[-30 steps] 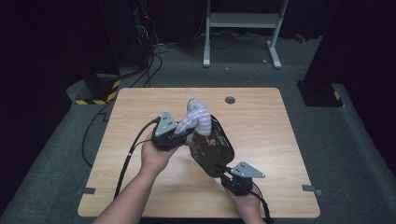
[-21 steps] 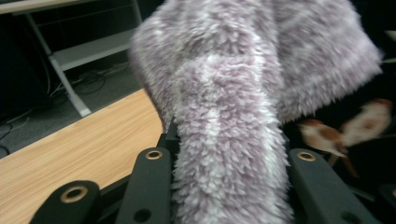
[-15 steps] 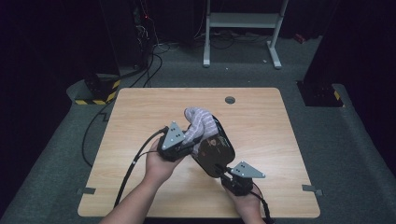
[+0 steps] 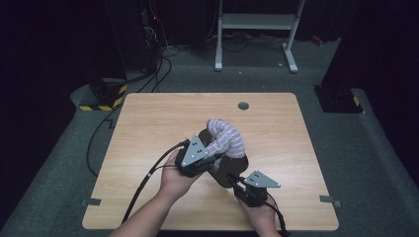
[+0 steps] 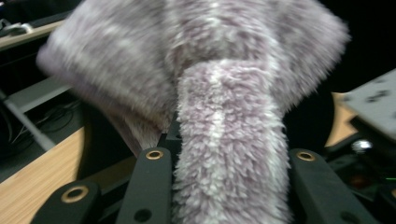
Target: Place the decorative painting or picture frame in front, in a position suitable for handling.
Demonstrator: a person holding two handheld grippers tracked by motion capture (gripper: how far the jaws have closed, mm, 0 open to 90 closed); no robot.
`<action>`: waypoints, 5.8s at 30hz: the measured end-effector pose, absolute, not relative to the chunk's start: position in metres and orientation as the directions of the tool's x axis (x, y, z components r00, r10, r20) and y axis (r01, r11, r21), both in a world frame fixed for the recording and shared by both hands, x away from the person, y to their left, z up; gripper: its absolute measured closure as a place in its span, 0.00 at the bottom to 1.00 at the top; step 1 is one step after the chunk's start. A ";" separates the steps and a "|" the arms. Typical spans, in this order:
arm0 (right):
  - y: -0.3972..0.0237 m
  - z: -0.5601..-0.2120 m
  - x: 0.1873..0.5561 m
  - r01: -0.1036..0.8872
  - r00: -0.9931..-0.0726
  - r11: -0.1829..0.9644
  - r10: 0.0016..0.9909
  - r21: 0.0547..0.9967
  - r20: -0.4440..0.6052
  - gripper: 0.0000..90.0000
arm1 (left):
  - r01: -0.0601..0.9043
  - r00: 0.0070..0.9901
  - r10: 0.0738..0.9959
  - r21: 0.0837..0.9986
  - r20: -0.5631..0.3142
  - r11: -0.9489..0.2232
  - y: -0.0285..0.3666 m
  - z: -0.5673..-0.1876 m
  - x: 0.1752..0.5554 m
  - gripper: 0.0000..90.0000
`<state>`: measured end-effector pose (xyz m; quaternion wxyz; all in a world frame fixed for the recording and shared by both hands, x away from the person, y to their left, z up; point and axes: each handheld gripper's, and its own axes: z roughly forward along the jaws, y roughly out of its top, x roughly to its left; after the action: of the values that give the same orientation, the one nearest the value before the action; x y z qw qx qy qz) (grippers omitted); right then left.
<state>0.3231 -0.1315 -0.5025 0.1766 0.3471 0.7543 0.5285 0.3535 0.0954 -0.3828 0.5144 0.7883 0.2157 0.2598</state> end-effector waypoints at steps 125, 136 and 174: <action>-0.130 -0.504 0.325 0.326 -0.696 0.202 0.712 0.924 0.090 0.86 | 0.272 0.653 0.742 0.868 0.150 -0.415 0.156 -0.436 0.415 0.74; -0.129 -0.510 0.321 0.354 -0.680 0.234 0.730 0.905 0.078 0.75 | 0.310 0.643 0.755 0.860 0.124 -0.406 0.163 -0.449 0.416 0.74; -0.133 -0.512 0.325 0.387 -0.699 0.233 0.705 0.892 0.119 0.86 | 0.128 0.810 0.534 0.817 0.242 -0.563 0.088 -0.456 0.337 0.75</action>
<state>0.3254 -0.1328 -0.5117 0.1569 0.3549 0.7695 0.5073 0.3370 0.0885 -0.4555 0.4253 0.8510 0.1944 0.2391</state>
